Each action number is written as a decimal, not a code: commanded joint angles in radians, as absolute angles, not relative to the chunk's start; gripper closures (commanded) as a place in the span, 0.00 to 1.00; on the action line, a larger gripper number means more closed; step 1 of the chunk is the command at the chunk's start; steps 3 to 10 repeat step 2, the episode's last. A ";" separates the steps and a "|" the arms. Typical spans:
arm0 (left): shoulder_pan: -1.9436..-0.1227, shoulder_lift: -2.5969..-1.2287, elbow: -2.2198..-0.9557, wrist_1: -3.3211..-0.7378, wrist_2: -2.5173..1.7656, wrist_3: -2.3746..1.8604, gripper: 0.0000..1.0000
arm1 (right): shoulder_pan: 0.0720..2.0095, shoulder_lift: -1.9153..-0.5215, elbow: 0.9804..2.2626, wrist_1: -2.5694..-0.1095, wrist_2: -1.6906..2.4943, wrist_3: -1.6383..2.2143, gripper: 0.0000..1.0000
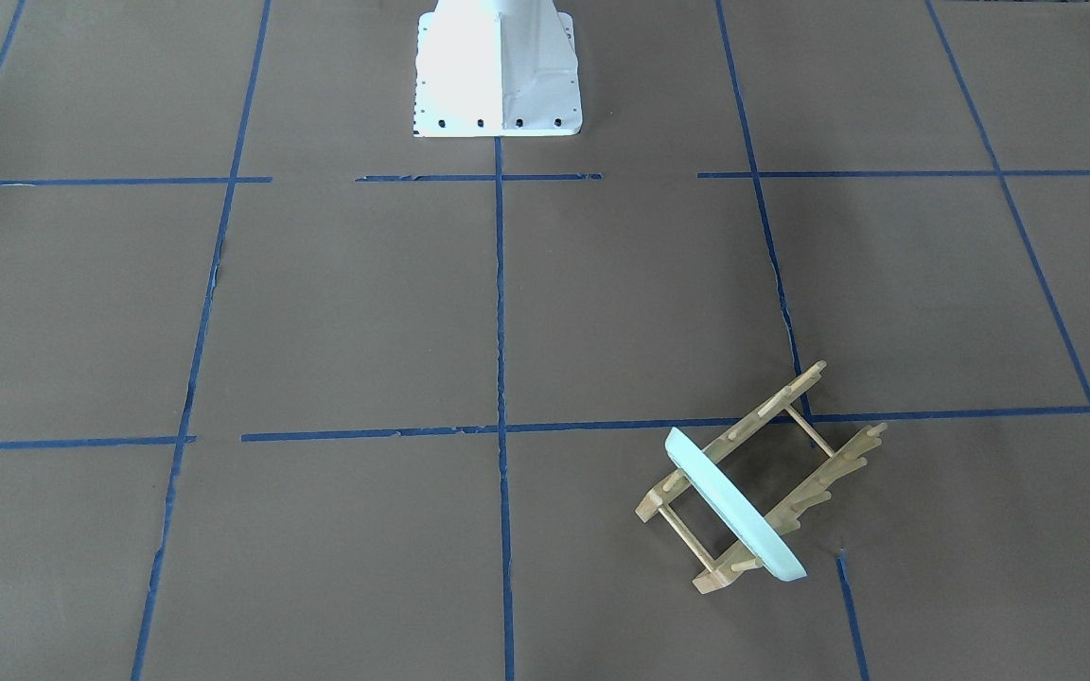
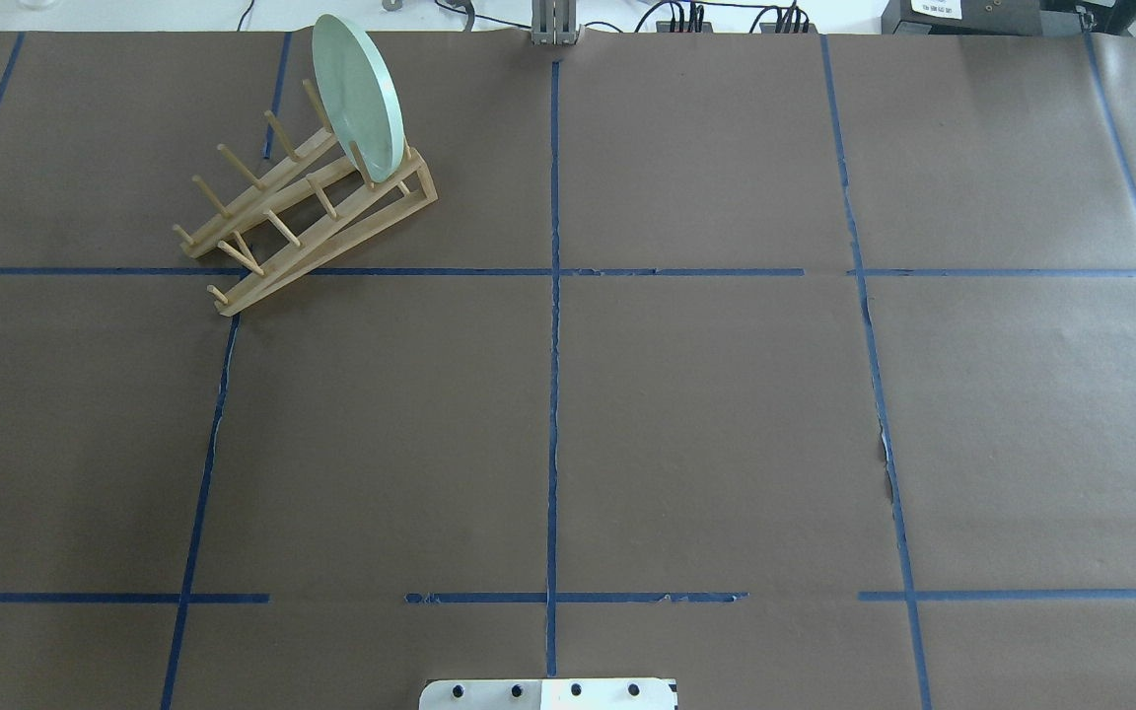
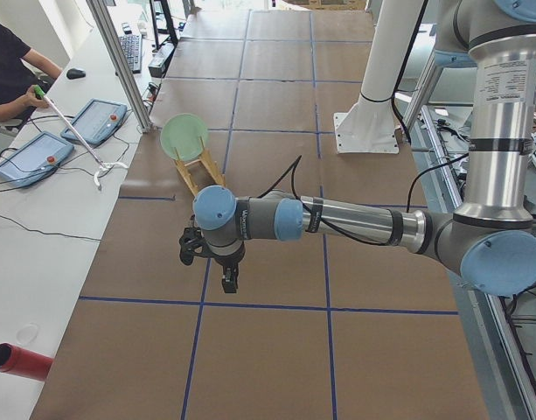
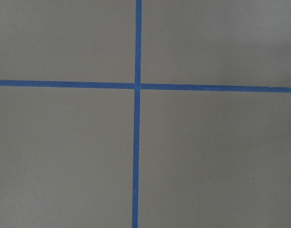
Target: Place plate on rack
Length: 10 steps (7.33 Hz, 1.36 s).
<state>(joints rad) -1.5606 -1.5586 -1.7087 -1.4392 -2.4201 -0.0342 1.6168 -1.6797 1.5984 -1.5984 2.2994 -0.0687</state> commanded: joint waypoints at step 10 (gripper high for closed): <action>-1.584 -1.562 -1.692 -1.436 -2.419 -0.034 0.00 | 1.617 -1.680 1.598 -1.598 2.299 -0.068 0.00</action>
